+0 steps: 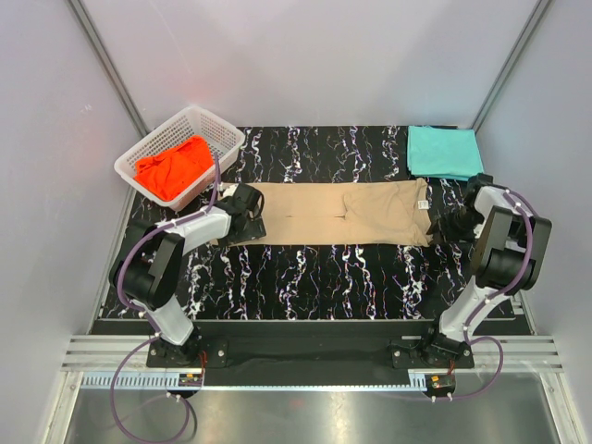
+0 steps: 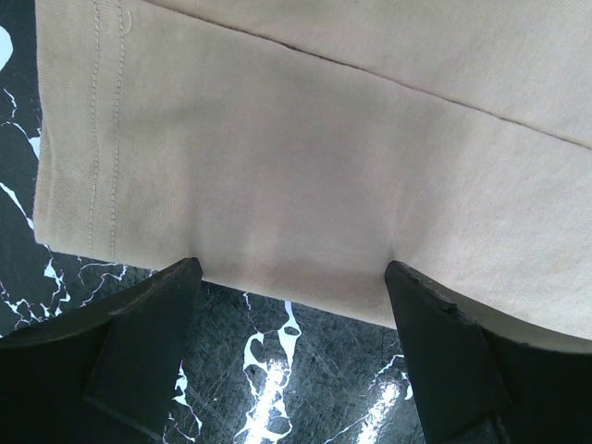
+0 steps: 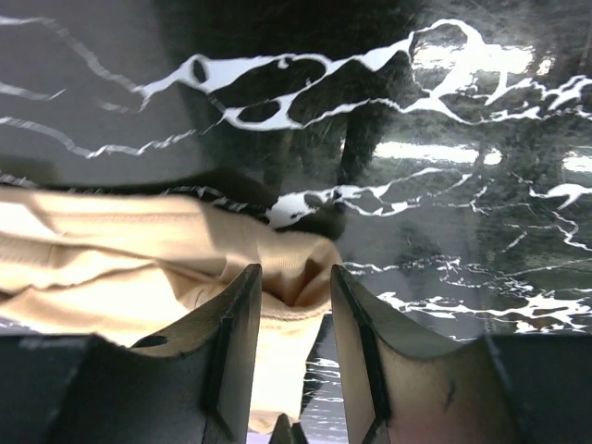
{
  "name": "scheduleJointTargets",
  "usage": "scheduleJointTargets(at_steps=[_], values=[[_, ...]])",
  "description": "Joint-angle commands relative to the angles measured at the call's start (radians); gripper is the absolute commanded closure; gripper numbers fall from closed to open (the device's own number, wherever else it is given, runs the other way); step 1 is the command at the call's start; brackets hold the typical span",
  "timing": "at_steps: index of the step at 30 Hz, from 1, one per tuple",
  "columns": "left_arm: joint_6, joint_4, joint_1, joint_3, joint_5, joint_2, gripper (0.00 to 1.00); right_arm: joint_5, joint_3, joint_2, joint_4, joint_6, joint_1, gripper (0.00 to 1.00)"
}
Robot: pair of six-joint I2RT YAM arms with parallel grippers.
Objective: Fold and stack the t-shirts
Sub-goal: Fold the tshirt
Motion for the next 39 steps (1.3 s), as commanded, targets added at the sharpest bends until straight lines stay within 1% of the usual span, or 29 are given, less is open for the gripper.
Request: scheduleJointTargets(at_steps=[1,7,12,20,24,28,32,35,36,37,38,39], values=[[-0.002,0.016,-0.008,0.028,0.005,-0.019,0.12,-0.031,-0.006,0.018,0.007,0.051,-0.004,0.57],[-0.002,0.014,-0.009,0.037,0.005,-0.005,0.12,-0.058,-0.018,0.044,0.022,0.056,-0.004,0.58],[-0.002,0.008,-0.011,0.040,-0.001,-0.007,0.11,-0.051,0.002,0.053,-0.014,0.021,-0.004,0.57],[-0.003,0.013,-0.011,0.034,-0.006,-0.007,0.12,-0.054,0.074,0.099,-0.077,-0.040,-0.005,0.52],[-0.002,0.013,-0.011,0.037,-0.009,0.005,0.11,-0.034,0.086,0.089,-0.105,-0.056,-0.010,0.50],[-0.002,0.008,-0.011,0.042,-0.009,0.004,0.11,-0.038,0.094,0.084,-0.117,-0.064,-0.015,0.50],[0.002,-0.004,-0.011,0.059,-0.024,0.002,0.11,-0.011,0.129,0.083,-0.122,-0.093,-0.018,0.51],[0.000,-0.006,-0.011,0.060,-0.021,-0.001,0.11,-0.035,0.155,0.080,-0.088,-0.168,-0.016,0.52],[-0.003,-0.004,-0.011,0.060,-0.018,-0.001,0.11,-0.047,0.163,0.069,-0.038,-0.259,-0.016,0.52],[-0.003,-0.004,-0.012,0.062,-0.015,-0.001,0.11,-0.063,0.158,0.058,-0.010,-0.305,-0.016,0.52],[-0.005,-0.003,-0.013,0.063,-0.013,0.001,0.11,-0.075,0.149,0.041,0.070,-0.362,-0.015,0.53],[-0.005,-0.004,-0.014,0.066,-0.013,0.002,0.11,-0.086,0.114,0.021,0.111,-0.445,-0.015,0.53]])
